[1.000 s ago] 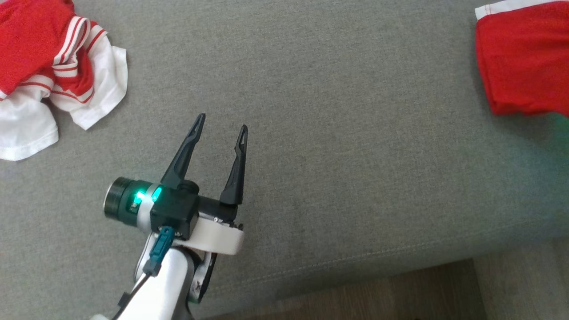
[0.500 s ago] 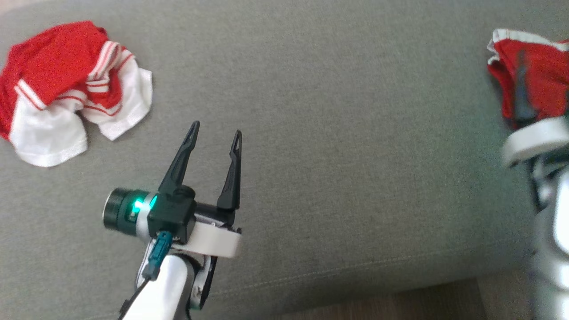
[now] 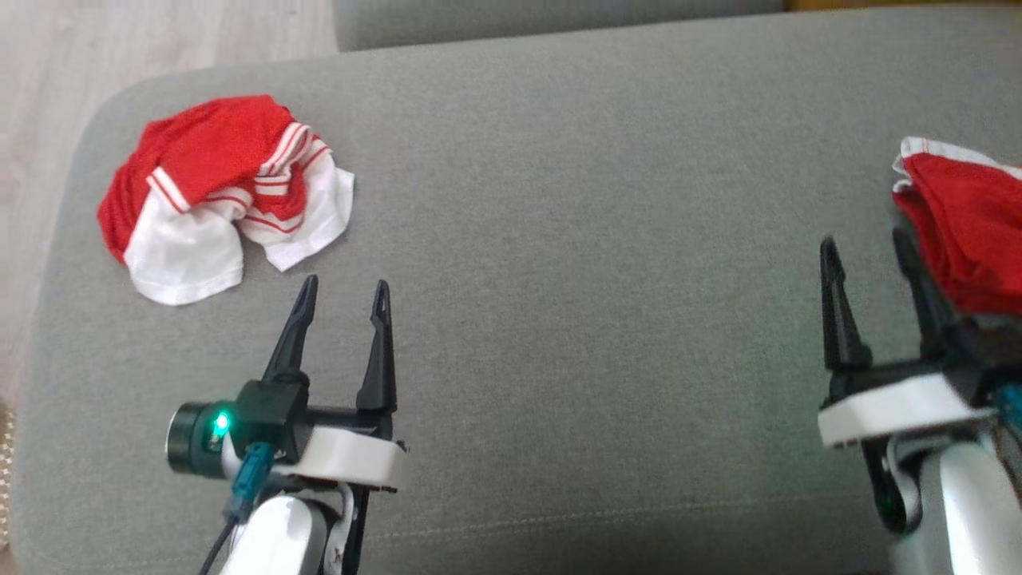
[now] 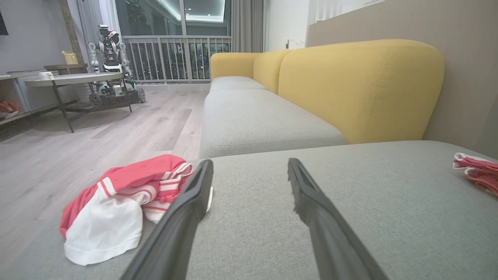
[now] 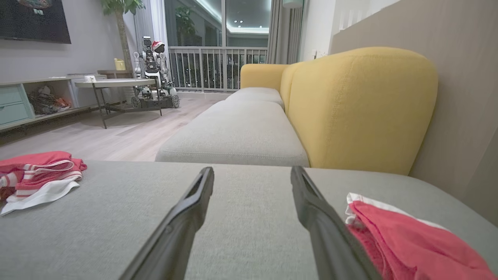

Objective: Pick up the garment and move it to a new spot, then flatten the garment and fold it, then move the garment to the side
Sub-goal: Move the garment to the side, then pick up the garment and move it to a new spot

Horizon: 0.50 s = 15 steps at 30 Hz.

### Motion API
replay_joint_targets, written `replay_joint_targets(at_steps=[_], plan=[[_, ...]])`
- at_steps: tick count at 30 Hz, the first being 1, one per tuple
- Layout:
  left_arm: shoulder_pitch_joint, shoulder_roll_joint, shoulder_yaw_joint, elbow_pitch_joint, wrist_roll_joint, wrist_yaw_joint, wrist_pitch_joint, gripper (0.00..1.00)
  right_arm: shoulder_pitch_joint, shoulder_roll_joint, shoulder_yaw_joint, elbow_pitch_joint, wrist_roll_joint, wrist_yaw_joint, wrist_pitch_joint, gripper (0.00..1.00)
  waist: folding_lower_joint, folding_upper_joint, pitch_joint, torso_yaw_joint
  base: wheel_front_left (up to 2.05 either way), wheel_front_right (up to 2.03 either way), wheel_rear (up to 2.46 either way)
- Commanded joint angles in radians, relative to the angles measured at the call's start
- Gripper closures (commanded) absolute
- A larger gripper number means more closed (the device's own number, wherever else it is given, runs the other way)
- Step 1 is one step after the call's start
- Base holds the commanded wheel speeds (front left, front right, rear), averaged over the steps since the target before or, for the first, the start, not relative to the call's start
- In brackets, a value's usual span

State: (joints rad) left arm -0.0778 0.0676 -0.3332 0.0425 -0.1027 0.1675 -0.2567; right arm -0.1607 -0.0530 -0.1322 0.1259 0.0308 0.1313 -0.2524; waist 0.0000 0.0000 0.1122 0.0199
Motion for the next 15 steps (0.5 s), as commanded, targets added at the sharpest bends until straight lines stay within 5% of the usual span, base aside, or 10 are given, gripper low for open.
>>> replay_joint_targets(at_steps=[1, 15], plan=[[-0.017, -0.002, 0.045, -0.026, -0.003, 0.005, -0.005, 0.00, 0.008, 0.002, 0.025, -0.046, 0.013, -0.001, -0.009, 0.00, 0.0000, 0.0000, -0.022, 0.017, 0.00, 0.00, 0.00], [0.033, -0.005, 0.085, -0.004, 0.047, -0.003, -0.005, 0.00, 0.155, 0.003, 0.013, -0.112, 0.068, -0.001, -0.009, 0.00, 0.0000, 0.0000, -0.075, 0.040, 0.00, 0.00, 0.00]])
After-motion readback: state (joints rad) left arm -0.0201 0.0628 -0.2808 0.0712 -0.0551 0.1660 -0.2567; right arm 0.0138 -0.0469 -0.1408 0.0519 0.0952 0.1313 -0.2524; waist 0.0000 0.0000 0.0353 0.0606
